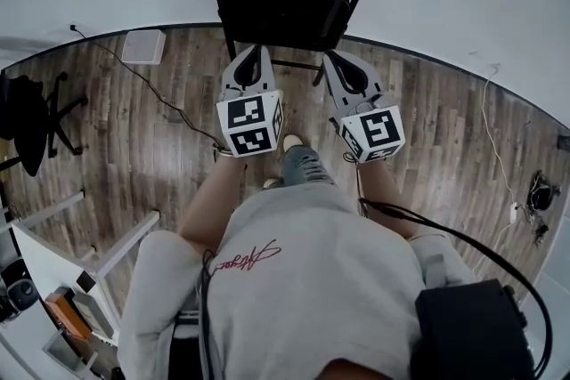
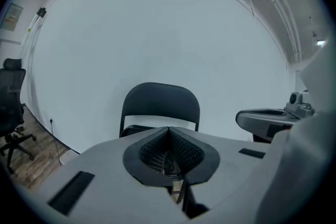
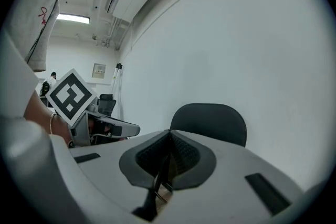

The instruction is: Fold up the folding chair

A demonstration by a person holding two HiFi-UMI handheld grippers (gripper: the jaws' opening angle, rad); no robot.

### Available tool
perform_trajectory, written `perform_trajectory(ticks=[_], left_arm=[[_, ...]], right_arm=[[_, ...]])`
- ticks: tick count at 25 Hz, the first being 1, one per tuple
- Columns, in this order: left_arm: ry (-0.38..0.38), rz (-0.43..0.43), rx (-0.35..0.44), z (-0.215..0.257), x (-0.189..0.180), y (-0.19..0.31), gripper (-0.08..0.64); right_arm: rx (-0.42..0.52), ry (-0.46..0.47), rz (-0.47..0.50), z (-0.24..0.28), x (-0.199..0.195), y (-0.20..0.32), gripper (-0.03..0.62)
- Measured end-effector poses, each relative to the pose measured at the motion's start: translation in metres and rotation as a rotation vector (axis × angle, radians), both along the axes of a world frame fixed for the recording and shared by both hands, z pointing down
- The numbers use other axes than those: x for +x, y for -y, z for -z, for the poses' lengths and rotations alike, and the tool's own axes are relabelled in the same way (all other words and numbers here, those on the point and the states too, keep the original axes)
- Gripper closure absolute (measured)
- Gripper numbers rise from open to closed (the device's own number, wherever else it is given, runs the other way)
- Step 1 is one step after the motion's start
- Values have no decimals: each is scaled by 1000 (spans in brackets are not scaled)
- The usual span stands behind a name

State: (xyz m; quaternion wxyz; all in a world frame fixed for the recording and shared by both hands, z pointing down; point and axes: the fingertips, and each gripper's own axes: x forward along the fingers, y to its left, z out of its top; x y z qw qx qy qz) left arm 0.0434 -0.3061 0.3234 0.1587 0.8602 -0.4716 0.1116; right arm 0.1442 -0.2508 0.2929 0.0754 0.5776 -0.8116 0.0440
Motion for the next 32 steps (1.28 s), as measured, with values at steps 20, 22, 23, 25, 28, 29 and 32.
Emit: perform_trajectory(ticks=[20,22,23,25,28,29,32], left_arm=[[-23,-105,9,13,-54,-139,543],[-28,-112,11,15,-52,-143,543],[-29,-116,11,16,-50,-145,543],[-28,-126,13,18,-47,-148,543],[-27,-136,16,21,-44,-148,543],[-27,-138,17,22,-43,-147,543],[-25,-140,19,23,-43,-144,543]], right_arm=[[32,-25,-93,16,-67,-140,577],[37,-29,-100,18,-66,-144,577],[39,-29,-102,19,-65,-145,577],[41,-28,-103,21,-64,-147,577],[46,-27,-103,25,-63,-147,577],[46,-28,-104,25,-63,-146,577],[50,-30,-102,27,-63,-143,577]])
